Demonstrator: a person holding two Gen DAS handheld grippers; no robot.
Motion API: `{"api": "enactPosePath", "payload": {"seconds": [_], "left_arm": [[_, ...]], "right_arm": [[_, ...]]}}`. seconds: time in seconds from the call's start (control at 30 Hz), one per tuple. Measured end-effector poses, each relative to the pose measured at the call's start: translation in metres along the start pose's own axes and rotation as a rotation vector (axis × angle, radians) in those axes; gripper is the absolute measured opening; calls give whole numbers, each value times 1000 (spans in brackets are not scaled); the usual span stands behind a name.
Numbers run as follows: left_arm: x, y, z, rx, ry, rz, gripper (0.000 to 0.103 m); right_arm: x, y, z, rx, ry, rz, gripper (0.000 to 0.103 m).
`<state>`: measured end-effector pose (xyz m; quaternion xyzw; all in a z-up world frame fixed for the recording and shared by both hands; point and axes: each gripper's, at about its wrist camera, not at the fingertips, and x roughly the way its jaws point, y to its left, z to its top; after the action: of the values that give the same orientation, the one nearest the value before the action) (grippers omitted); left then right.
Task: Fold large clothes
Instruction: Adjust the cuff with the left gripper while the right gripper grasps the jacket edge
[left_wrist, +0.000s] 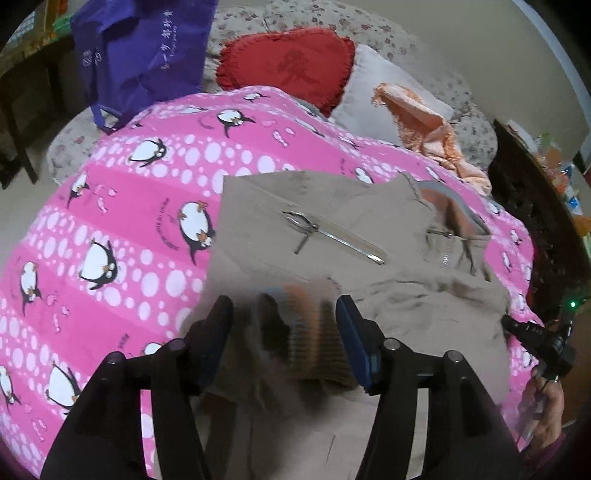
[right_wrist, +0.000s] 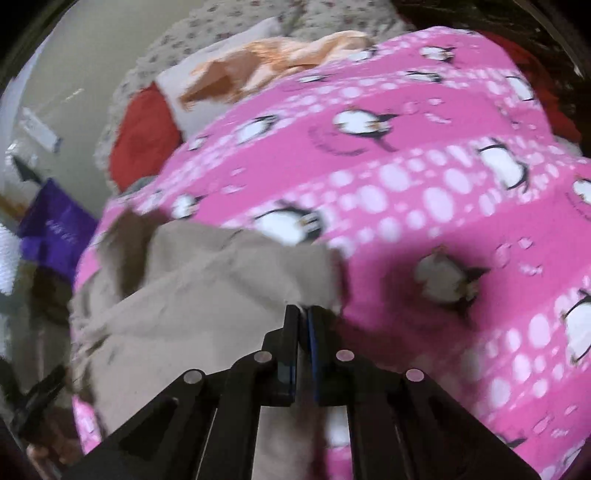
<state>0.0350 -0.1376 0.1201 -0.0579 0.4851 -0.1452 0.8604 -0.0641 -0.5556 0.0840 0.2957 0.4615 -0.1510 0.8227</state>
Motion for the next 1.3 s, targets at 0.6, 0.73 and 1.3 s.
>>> {"api": "enactPosePath", "payload": {"seconds": [0.6,0.73,1.3], "left_arm": [[16,-14,-20,69,-10,67,68],[26,-14,-17,72,11,104,68],[65,-31,3,106,34,157,72]], "right_arm": [[-37,-21,-86,-1,88,187,1],[-32,-30,-82,-9,129,57,2],[21,79,3,-239,-29,-9,47]]}}
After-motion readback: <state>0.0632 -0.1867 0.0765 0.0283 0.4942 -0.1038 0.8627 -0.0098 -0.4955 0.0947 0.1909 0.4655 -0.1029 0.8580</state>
